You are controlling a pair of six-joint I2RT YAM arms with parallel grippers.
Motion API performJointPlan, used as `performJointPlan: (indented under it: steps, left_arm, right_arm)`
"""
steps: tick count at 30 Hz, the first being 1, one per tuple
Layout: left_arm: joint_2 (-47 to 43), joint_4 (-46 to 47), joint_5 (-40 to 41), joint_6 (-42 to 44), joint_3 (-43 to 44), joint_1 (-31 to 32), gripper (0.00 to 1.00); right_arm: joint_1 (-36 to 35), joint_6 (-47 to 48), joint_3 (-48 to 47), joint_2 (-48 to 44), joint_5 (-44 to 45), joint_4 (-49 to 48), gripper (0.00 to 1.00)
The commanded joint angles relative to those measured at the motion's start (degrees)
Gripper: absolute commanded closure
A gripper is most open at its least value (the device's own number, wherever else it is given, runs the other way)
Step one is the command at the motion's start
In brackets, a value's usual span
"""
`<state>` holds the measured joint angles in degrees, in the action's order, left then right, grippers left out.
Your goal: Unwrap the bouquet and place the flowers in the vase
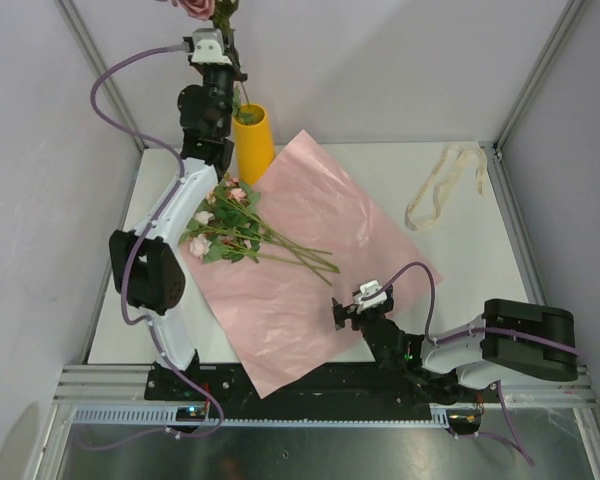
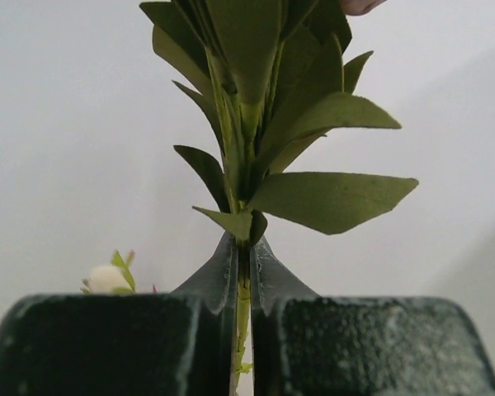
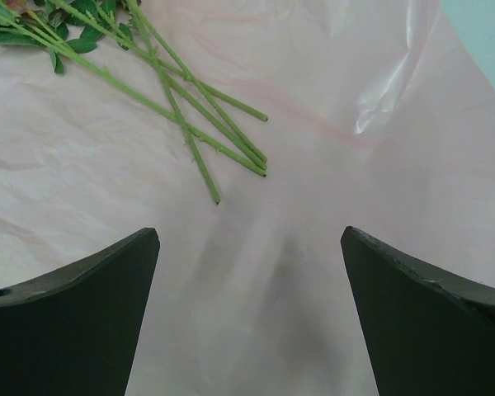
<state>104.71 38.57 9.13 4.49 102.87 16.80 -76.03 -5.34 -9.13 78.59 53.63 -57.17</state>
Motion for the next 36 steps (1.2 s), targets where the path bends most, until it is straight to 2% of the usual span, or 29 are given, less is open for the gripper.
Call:
performJointPlan:
  steps: [1, 6, 7, 10, 12, 16, 20, 26, 31, 36]
  left_arm:
    - [2.56, 3.84, -0.41, -2.40, -1.52, -0.90, 1.00]
    - [3.26, 4.14, 0.87, -3.82, -5.56, -1.12, 0.98]
    - [2.67, 4.14, 1.19, -3.94, -6.62, -1.09, 0.92]
    - [0.63, 4.15, 3.37, -6.24, -11.09, -1.06, 0.61]
    - [-0.81, 3.95, 5.34, -7.96, -13.68, -1.06, 0.49]
    - [-4.49, 1.16, 5.15, -10.17, -18.56, -0.99, 0.37]
    - [-10.70, -2.62, 4.57, -13.10, -24.23, -0.91, 0.29]
    - [-19.81, -15.15, 2.78, -17.36, -30.63, -0.89, 0.04]
    - [-26.35, -27.70, 5.18, -19.90, -33.88, -0.84, 0.01]
    - [-30.80, -43.57, 7.97, -19.26, -30.77, -0.89, 0.00]
  right_arm:
    - [-0.42, 2.48, 0.02, 0.97, 3.39, -6.63, 0.01]
    - [-0.42, 3.75, 0.22, 2.24, 3.52, -9.16, 0.01]
    - [-0.47, 3.93, 0.23, 2.43, 3.47, -9.62, 0.01]
    - [-0.58, 4.13, 0.25, 2.36, 3.51, -9.85, 0.01]
    - [-0.74, 3.79, 0.31, 1.70, 3.66, -9.20, 0.01]
    - [-0.99, 2.39, 0.65, -0.04, 4.12, -7.19, 0.01]
    - [-1.27, 1.17, 1.07, -1.26, 5.11, -5.81, 0.00]
    - [-1.67, -1.02, 1.02, -1.77, 6.26, -4.31, 0.01]
    - [-2.84, -2.38, 0.96, -2.14, 7.69, -3.09, 0.01]
    - [-4.39, -2.70, 0.76, -3.00, 9.60, -2.33, 0.01]
